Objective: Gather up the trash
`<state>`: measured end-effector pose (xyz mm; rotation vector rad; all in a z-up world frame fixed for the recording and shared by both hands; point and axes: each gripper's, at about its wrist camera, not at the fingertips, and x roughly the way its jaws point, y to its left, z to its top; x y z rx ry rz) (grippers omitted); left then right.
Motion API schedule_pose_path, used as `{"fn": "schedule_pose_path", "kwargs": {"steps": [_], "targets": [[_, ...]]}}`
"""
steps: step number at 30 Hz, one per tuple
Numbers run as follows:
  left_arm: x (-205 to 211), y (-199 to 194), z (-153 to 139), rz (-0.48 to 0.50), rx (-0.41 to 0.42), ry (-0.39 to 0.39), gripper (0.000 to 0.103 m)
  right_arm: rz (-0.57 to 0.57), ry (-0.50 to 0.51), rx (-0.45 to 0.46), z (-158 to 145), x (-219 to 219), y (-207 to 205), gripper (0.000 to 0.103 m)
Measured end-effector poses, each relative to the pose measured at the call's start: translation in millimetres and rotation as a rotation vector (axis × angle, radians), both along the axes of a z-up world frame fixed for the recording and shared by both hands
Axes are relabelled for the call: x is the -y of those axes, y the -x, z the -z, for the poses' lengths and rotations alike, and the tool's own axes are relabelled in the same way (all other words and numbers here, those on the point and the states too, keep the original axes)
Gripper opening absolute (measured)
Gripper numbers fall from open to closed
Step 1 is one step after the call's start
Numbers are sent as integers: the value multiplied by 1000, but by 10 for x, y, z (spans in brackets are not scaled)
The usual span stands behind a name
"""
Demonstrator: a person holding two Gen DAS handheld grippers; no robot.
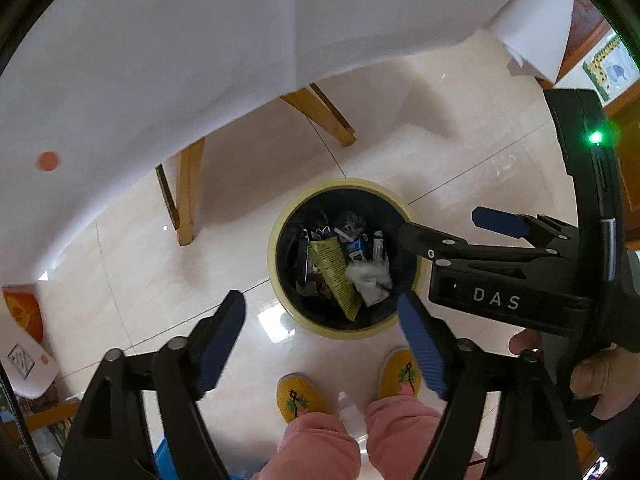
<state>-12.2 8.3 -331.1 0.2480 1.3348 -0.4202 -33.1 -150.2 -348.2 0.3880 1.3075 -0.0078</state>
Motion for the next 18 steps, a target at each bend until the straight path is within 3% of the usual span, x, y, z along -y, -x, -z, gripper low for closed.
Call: {"fn": "schedule_pose_path", "kwargs": {"steps": [6,12,18], "targets": [[44,198,-465,5,21,-2,88,18,14,10,-387,74,113,90],[80,313,-1153,5,49,11,88,47,36,25,-1014,141,248,90],[32,332,-1931,-54,109,64,88,26,83,72,-1814,195,290,90]]}}
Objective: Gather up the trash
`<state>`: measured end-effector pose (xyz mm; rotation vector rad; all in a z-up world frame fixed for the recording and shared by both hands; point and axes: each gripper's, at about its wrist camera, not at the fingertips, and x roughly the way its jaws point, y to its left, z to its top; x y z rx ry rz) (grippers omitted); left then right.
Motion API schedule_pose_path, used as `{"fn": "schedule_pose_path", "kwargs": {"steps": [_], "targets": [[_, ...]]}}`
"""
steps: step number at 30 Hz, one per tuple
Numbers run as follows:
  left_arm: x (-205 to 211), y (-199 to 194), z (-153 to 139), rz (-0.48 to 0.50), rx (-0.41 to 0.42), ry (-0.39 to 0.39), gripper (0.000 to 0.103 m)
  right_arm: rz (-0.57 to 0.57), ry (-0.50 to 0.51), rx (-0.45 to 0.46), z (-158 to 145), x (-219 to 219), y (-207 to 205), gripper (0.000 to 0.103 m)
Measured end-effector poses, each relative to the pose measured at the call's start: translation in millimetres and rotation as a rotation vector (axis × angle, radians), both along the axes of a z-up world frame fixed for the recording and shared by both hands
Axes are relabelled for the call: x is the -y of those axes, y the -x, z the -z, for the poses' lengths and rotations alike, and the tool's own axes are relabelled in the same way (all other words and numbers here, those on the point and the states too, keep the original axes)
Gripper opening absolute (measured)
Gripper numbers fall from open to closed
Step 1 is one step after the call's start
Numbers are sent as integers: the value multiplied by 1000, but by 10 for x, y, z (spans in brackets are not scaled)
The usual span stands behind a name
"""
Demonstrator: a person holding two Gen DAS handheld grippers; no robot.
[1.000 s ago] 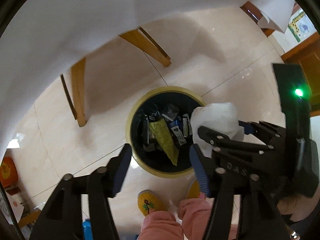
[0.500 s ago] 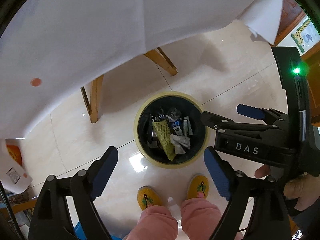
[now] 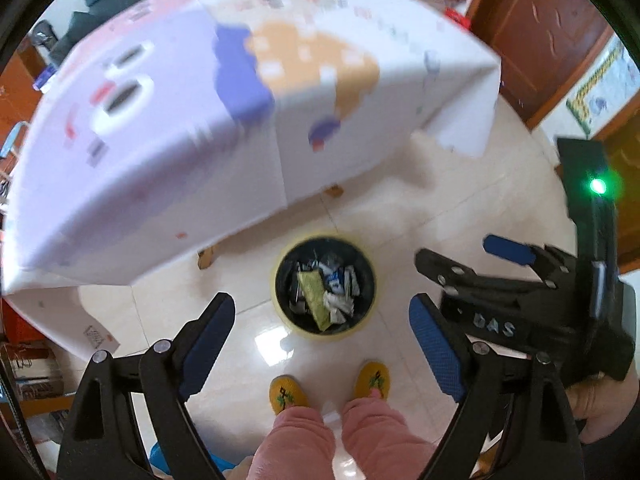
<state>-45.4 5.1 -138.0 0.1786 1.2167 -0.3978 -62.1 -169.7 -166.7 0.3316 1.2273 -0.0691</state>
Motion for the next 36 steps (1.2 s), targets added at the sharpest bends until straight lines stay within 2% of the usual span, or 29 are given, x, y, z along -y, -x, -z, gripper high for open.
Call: {"fn": "schedule_pose_path", "kwargs": {"steps": [7,10,19,21,26,36], "targets": [[-84,5,-759,-99,83,52,88,-26,55,85,-845,105,39,90],[-105,4,-945,-145,118,59,88,-34,86,115,-1141,130,28,90],[-49,-16,-1474,-252,313,36,88,-59,92,186,-1829,170,50,90],[-70,-27,-1540,-282,325,50,88,-70,92,197,-1921,161,30,90],[-128,-93,-1565,-347,293,73,88,-84,98,220,-2026,119,20,90],[-93,-6,-1538,-379,264,11,87,-119,112,246,-2023,49,11,90]]}}
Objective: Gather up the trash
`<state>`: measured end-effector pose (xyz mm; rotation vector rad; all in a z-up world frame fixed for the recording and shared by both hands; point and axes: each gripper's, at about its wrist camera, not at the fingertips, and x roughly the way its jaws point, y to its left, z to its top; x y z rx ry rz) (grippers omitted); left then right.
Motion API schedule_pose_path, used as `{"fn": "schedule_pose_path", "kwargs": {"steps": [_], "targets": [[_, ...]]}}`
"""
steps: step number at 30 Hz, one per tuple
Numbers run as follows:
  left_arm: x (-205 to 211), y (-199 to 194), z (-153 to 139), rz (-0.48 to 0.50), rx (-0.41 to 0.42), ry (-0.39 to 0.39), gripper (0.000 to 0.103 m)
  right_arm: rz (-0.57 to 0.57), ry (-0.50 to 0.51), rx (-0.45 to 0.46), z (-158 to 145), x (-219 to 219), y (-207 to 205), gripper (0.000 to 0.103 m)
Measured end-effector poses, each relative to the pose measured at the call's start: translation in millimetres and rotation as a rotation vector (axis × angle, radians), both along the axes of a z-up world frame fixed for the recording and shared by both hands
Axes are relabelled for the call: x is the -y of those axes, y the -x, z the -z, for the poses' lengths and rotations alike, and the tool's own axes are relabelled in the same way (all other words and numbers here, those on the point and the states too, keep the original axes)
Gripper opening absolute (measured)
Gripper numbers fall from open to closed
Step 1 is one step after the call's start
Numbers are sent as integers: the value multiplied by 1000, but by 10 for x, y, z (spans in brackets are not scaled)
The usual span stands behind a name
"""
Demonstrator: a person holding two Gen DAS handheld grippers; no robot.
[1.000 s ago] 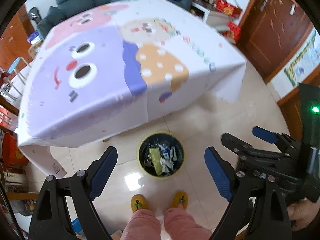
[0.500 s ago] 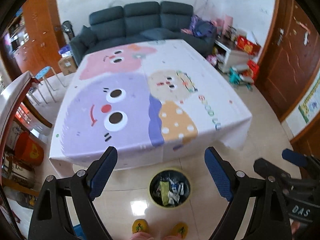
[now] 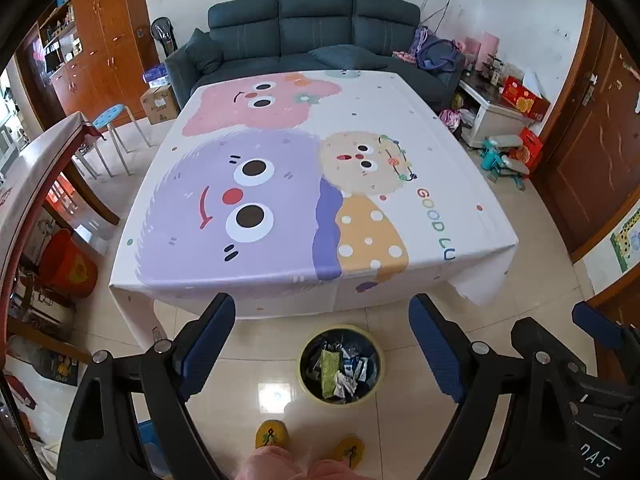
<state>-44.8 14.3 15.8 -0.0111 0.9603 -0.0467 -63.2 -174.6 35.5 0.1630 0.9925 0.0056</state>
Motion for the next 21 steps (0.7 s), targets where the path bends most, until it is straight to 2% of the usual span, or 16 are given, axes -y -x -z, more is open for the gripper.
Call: {"fn": "schedule_pose_path", "kwargs": {"steps": [8,21], "targets": [[-17,85,-50,-2,19,-24,87,3,1,-2,29,-4,-21,90],[-131,154,-62,-34,21,-15,87,-38,17,25,-15,-76,-7,90]]}}
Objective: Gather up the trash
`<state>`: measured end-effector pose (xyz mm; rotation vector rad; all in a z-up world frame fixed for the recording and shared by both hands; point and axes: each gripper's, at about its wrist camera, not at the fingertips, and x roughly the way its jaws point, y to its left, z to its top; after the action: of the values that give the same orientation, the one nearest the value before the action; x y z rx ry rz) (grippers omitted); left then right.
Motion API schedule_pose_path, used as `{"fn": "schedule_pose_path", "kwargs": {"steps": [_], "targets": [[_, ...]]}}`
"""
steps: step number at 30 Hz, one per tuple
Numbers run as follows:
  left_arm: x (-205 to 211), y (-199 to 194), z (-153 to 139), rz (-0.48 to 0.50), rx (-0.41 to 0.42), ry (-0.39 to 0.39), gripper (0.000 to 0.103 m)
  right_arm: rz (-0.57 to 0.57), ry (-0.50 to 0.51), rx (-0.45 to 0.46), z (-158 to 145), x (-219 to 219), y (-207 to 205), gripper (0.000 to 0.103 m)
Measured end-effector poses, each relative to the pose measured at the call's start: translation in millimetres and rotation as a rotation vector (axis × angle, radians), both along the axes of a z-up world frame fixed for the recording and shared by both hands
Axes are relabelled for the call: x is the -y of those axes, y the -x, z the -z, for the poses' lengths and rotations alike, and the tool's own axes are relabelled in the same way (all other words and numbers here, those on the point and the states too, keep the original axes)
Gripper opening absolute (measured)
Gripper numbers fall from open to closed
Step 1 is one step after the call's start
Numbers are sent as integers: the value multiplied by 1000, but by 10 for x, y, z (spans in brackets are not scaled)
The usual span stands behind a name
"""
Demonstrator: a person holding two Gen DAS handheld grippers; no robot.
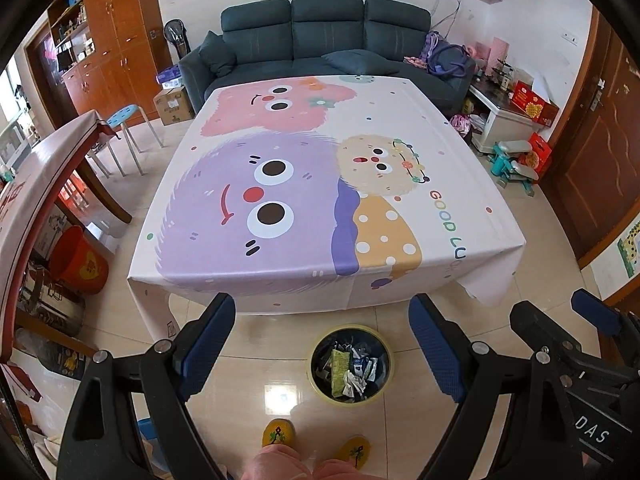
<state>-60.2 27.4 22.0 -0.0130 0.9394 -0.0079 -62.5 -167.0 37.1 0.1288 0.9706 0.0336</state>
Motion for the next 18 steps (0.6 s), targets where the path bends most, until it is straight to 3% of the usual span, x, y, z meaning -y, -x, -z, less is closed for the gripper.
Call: {"fn": "schedule_pose_path", "kwargs": {"steps": [18], "targets": [[-1,1,12,-10,-2,2,87,-11,4,14,-28,-16,10,90]]}}
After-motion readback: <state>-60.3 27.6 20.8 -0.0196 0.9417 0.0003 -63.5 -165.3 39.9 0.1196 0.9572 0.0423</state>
